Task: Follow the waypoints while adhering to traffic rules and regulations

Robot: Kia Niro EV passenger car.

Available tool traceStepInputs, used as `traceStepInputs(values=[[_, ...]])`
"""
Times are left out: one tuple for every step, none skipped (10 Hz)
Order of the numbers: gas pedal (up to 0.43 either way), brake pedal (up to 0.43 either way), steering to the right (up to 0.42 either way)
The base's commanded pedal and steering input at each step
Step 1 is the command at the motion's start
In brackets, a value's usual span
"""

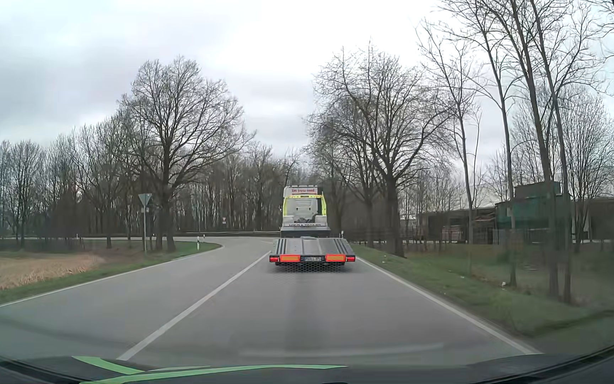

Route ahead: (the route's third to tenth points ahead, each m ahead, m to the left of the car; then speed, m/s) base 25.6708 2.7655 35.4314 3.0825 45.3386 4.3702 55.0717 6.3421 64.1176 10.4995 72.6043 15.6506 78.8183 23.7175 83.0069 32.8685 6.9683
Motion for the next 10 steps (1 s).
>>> traceStepInputs(values=[[0.0, 0.0, 0.003], [0.039, 0.0, 0.002], [0.059, 0.0, 0.002], [0.079, 0.0, 0.002], [0.087, 0.0, 0.002], [0.098, 0.0, 0.002], [0.11, 0.0, 0.002], [0.11, 0.0, 0.002], [0.118, 0.0, 0.001], [0.118, 0.0, 0.001]])
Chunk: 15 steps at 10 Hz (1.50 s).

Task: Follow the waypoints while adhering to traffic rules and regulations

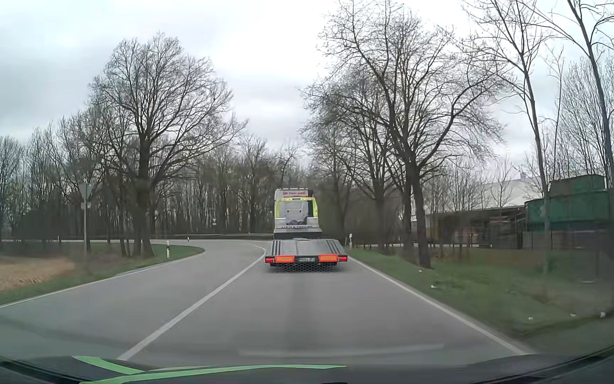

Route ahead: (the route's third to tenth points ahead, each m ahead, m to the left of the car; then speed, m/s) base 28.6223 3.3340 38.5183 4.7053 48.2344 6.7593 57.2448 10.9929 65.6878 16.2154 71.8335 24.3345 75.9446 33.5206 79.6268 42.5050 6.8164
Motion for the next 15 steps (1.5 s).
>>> traceStepInputs(values=[[0.13, 0.0, 0.0], [0.13, 0.0, 0.0], [0.13, 0.0, 0.0], [0.13, 0.0, 0.0], [0.13, 0.0, 0.0], [0.138, 0.0, 0.0], [0.138, 0.0, 0.0], [0.138, 0.0, 0.0], [0.138, 0.0, -0.001], [0.138, 0.0, -0.001], [0.138, 0.0, -0.002], [0.138, 0.0, -0.003], [0.138, 0.0, -0.003], [0.138, 0.0, -0.004], [0.138, 0.0, -0.005]])
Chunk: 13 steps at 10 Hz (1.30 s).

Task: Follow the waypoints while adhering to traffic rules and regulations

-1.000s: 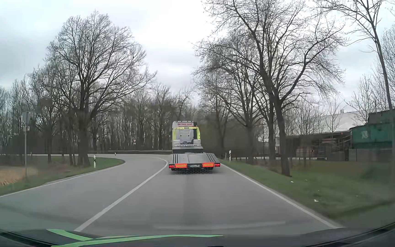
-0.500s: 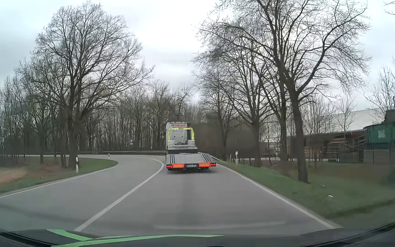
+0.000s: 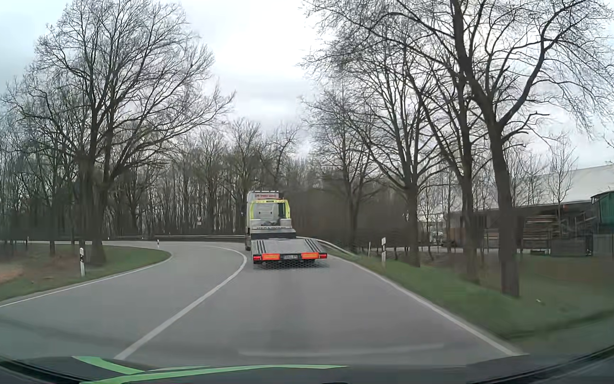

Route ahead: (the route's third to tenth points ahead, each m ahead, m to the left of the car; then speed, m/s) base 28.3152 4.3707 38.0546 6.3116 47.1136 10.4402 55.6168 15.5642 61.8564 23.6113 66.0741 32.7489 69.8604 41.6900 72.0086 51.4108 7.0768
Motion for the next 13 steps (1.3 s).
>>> traceStepInputs(values=[[0.138, 0.0, -0.006], [0.138, 0.0, -0.006], [0.138, 0.0, -0.006], [0.138, 0.0, -0.006], [0.15, 0.0, -0.007], [0.15, 0.0, -0.007], [0.157, 0.0, -0.008], [0.169, 0.0, -0.009], [0.177, 0.0, -0.01], [0.177, 0.0, -0.011], [0.177, 0.0, -0.012], [0.177, 0.0, -0.013], [0.177, 0.0, -0.015]])
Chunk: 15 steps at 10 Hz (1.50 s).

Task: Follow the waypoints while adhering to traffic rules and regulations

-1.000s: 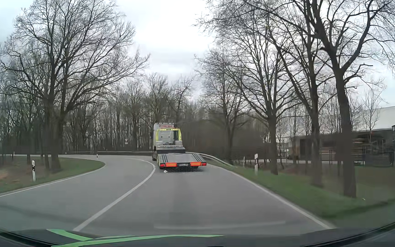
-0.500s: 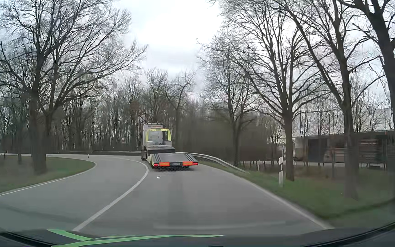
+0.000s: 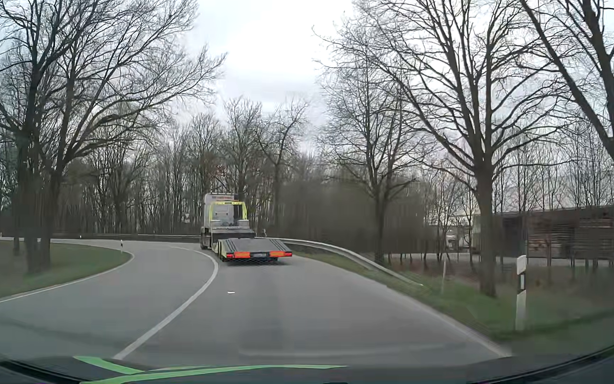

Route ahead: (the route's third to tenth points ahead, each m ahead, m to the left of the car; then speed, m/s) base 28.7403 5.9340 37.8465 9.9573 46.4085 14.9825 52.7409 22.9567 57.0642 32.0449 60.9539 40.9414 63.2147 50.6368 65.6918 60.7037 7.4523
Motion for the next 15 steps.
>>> traceStepInputs(values=[[0.177, 0.0, -0.019], [0.177, 0.0, -0.026], [0.189, 0.0, -0.033], [0.189, 0.0, -0.04], [0.189, 0.0, -0.045], [0.189, 0.0, -0.049], [0.197, 0.0, -0.055], [0.197, 0.0, -0.058], [0.197, 0.0, -0.059], [0.197, 0.0, -0.062], [0.197, 0.0, -0.064], [0.197, 0.0, -0.066], [0.197, 0.0, -0.067], [0.197, 0.0, -0.069], [0.197, 0.0, -0.07]])
